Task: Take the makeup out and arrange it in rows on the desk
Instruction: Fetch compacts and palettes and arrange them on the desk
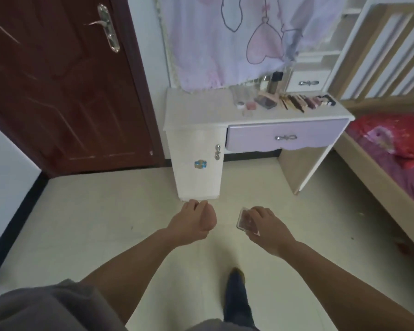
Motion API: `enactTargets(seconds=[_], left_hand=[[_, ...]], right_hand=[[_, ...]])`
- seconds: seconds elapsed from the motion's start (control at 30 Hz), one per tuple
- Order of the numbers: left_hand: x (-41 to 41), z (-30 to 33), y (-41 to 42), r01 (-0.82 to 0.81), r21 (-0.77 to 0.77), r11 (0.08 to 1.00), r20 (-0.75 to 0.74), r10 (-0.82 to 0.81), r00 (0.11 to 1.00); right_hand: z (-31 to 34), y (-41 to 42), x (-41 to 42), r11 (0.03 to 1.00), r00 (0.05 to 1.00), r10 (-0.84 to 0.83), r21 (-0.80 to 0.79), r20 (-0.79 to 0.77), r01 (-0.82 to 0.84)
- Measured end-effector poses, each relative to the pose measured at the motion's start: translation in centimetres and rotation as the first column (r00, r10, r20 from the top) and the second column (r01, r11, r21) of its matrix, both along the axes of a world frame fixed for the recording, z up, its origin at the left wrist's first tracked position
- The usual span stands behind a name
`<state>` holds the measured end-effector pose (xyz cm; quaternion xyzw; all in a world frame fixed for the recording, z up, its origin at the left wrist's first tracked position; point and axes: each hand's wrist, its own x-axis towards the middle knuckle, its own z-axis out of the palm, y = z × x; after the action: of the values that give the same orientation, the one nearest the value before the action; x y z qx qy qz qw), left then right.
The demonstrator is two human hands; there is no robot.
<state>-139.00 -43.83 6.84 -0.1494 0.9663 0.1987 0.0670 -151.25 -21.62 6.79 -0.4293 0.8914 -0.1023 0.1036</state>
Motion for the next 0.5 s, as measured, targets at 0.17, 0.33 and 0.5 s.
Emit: enactTargets(seconds=[0.17,0.33,0.5], left_hand=[[-12.4,0.5,-5.3,-0.07,0.045,0.997,-0.038,0.071,0.997],[-22.1,1.2,-10.9,-0.148,0.11,0.983,-0.066,0.155,0.986],[-30.6,-0.4,-18.6,-0.209,0.121,0.97,-0.062,0.218,0.974]], right_hand=[[1.4,-6.0,-13.3,0.999,0.999,0.032,-0.013,0.008,-0.032],[2.4,-12.7,-24.5,0.997,0.997,0.079,0.013,0.015,-0.079],[1.2,-21.2,-33.3,0.994,0.993,0.11,-0.021,0.04,-0.109]])
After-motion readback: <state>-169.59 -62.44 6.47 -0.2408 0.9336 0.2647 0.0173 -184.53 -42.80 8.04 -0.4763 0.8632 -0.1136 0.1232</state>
